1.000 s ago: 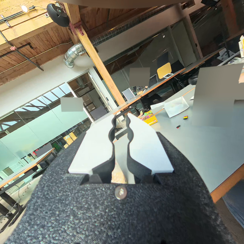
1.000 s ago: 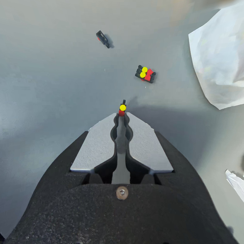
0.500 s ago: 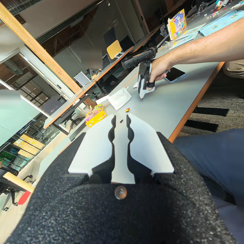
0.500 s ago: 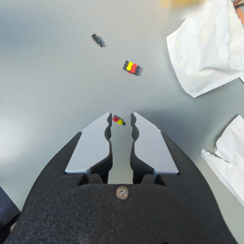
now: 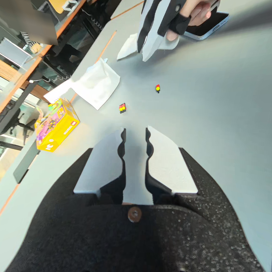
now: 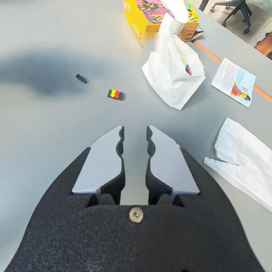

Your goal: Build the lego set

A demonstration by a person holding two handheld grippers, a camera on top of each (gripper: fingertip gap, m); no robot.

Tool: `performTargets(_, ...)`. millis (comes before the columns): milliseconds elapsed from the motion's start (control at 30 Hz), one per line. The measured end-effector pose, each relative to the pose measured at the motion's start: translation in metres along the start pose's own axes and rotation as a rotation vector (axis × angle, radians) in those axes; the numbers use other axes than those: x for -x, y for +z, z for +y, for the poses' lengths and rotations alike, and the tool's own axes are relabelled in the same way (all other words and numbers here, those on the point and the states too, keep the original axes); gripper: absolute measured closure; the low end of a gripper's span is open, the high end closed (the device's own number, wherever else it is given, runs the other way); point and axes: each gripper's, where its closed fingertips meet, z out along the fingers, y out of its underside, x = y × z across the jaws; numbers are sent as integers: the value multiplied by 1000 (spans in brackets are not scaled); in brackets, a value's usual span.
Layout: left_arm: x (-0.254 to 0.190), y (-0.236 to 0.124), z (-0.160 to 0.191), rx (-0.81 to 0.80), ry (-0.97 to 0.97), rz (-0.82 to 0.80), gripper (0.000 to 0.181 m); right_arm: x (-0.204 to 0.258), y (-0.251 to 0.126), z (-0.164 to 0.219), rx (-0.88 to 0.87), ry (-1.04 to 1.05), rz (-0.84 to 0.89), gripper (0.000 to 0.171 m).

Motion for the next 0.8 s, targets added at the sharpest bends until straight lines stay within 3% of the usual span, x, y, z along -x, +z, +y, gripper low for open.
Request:
performTargets(100,10,73,23,150,-180,227,135,3,12,-6,-61,12,-16,143)
performTargets(200,25,115,31,233,-153,249,137,2,24,-11,-78,8,-42,143)
performTargets(400,31,147,30,286,-133,366,139,-19,37,-32,-122,21,-47,143)
performTargets(433,30,149,29,280,-131,393,142,-21,39,-36,-133,30,-55,143)
performTargets(500,27,151,28,273,-131,462,164,-24,43,-41,-152,30,-50,143)
performTargets(567,34,152,28,255,-125,444,165,-26,44,-49,-207,-11,-25,143)
performTargets(667,42,128,-18,-39,-363,548,165,-15,31,-76,-439,-117,6,143)
performTargets(800,74,47,-102,-698,-824,945,165,25,-5,-109,-724,-246,21,145)
